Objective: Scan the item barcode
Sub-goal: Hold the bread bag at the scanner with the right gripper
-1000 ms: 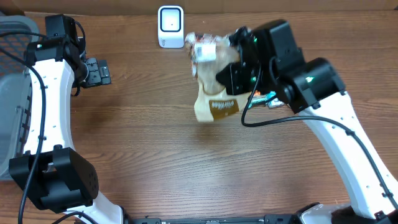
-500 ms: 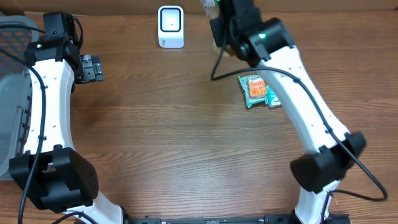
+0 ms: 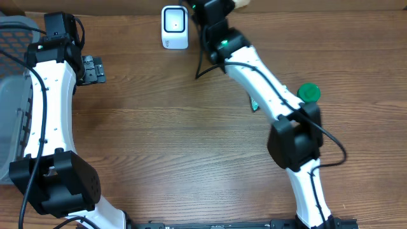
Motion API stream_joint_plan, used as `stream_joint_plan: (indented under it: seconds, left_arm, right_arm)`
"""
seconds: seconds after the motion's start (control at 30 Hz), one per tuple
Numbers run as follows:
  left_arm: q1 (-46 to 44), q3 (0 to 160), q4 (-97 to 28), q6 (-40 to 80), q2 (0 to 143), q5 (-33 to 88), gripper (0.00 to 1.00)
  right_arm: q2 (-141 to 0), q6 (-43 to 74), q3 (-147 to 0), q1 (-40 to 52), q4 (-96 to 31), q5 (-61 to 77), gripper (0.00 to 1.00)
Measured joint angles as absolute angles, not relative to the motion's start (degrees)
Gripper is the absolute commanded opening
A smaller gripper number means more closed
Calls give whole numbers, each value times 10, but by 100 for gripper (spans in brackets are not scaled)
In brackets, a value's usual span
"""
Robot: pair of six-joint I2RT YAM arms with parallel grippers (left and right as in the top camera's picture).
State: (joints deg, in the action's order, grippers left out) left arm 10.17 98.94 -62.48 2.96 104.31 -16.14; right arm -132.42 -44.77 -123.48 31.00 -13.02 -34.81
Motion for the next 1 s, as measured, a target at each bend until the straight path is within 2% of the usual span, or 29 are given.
stream_joint_plan:
  seconds: [0.13, 0.27, 1.0]
  left_arm:
    - [102, 989, -625, 29, 1043, -161, 99]
    - [102, 989, -625, 29, 1043, -161, 100]
    - [102, 989, -625, 29, 1043, -161, 99]
  right_arm:
    - [-1394, -554, -1235, 331, 4, -376, 4]
    - [-1449, -610, -1235, 345, 82, -405, 4]
    - [-1489, -650, -1235, 342, 109, -435, 4]
